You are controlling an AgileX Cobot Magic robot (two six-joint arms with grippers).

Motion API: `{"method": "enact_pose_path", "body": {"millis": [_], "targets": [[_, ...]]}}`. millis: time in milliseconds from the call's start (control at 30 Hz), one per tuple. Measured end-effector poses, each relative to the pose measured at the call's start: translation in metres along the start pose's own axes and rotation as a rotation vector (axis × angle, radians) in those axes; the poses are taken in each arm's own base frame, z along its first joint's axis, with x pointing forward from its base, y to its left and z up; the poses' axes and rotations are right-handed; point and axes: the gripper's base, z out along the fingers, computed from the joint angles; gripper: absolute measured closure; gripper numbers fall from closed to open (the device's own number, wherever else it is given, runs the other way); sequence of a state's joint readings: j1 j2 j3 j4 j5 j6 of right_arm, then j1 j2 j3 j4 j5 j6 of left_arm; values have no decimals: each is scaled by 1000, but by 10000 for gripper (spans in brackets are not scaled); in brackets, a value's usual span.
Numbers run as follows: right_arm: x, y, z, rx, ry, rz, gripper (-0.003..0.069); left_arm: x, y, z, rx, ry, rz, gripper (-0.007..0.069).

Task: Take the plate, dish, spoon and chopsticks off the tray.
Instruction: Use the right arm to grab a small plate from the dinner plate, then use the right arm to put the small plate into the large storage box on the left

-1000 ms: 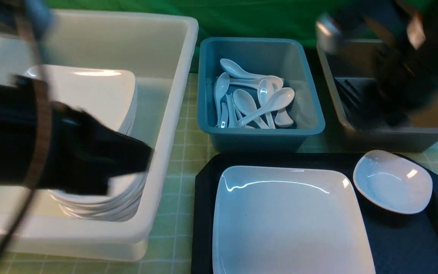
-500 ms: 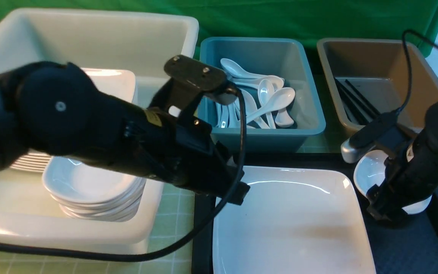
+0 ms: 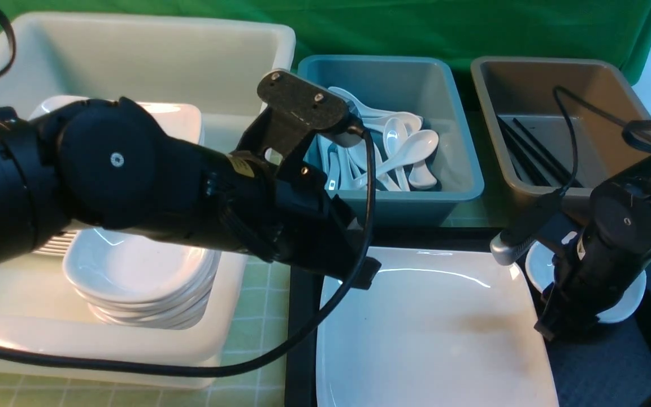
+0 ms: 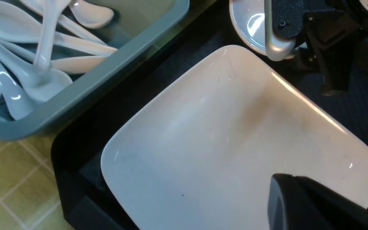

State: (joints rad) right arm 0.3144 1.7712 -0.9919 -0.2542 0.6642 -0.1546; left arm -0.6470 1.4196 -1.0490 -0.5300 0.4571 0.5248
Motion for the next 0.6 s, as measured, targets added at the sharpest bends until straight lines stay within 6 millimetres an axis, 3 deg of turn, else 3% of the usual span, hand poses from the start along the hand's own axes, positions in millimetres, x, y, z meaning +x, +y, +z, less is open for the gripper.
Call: {"method": "enact_pose_path", "body": {"millis": [33, 267, 400, 467, 567, 600], "targets": [[-2, 0, -2, 4, -12, -7, 526, 0, 0, 0, 0, 0, -9, 639], [2, -4, -32, 9, -29, 32, 586, 0, 0, 0, -3, 0, -59, 639], [7, -5, -85, -31, -128, 135, 633, -13, 0, -6, -6, -23, -43, 639], [6, -6, -123, -63, -253, 174, 634, -22, -1, -11, -3, -30, -36, 639], [0, -5, -164, -124, -413, 184, 634, -34, 3, -20, -13, -43, -48, 639], [-5, -1, -195, -203, -543, 180, 634, -44, 10, -29, -34, -46, -64, 639]]}}
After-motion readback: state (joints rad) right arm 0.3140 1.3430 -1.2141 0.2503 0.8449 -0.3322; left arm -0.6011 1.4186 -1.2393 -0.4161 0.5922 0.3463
